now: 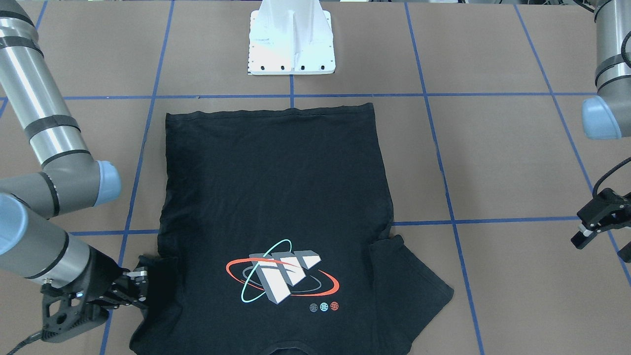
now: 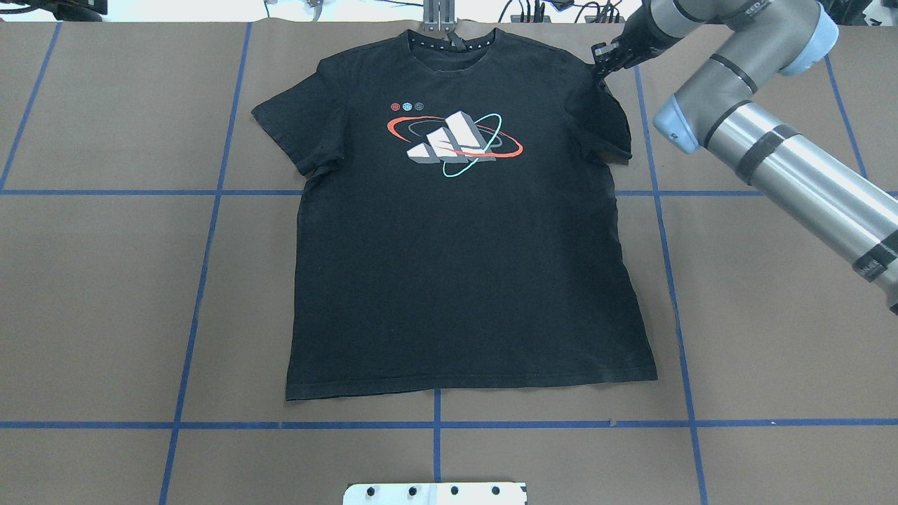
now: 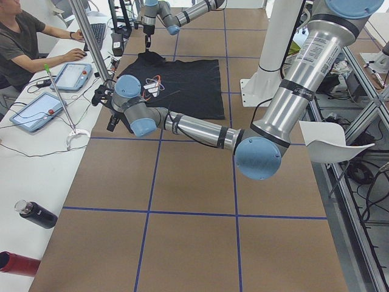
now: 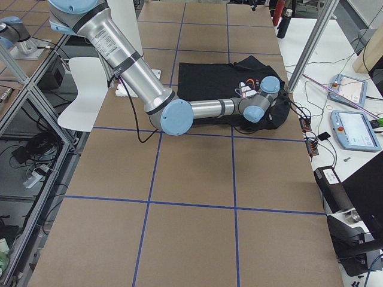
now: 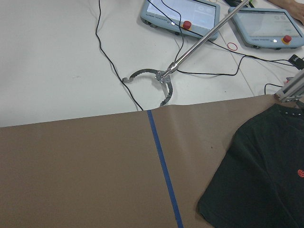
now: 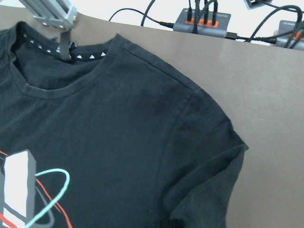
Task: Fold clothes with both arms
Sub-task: 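Fold the grasped sleeve inward across the shirt chest with the right gripper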
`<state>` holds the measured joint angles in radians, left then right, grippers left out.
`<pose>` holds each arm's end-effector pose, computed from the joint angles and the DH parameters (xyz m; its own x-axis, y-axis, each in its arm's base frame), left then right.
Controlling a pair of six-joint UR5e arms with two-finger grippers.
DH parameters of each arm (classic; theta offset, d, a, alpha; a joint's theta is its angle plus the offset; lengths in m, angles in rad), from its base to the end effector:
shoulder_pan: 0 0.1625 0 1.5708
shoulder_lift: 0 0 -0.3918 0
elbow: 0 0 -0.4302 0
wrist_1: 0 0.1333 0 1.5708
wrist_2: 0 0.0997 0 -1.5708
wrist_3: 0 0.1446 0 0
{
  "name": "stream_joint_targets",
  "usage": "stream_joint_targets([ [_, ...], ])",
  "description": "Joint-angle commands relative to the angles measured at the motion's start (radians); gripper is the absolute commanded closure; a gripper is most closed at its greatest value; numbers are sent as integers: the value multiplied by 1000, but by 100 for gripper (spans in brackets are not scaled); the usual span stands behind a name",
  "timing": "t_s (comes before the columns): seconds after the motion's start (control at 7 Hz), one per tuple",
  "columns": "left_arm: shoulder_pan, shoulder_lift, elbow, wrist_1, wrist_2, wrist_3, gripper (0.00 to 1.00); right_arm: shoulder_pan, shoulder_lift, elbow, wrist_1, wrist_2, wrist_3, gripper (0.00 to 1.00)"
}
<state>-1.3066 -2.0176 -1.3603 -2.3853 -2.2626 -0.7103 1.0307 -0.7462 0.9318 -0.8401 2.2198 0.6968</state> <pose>0.1520 -0.7190 0.3839 0.5386 0.2449 -0.8062 0.2921 0.8432 0.4513 -0.4042 -0.7634 0.3401 0.5358 -0.2945 0.7913 -0.0402 0.9272 0.3723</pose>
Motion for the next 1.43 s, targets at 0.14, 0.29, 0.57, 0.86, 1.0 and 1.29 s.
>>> stream_joint_targets([
  [0.14, 0, 7, -2, 0, 0, 2, 0, -154, 158, -13, -134, -248, 123, 100],
  [0.29, 0, 8, 0, 0, 0, 5, 0, -213, 194, -54, -134, -369, 139, 100],
  [0.57, -2, 14, -2, 0, 0, 3, 0, -247, 225, -106, -134, -460, 145, 100],
  [0.86, 1, 10, 0, 0, 2, 2, 0, -247, 214, -108, -129, -468, 145, 36],
  [1.0, 1, 2, 4, 0, 2, -9, 0, -245, 214, -105, -126, -463, 151, 1],
  [1.29, 36, -13, 10, -8, 41, -53, 0, -189, 190, -44, -126, -329, 173, 1],
])
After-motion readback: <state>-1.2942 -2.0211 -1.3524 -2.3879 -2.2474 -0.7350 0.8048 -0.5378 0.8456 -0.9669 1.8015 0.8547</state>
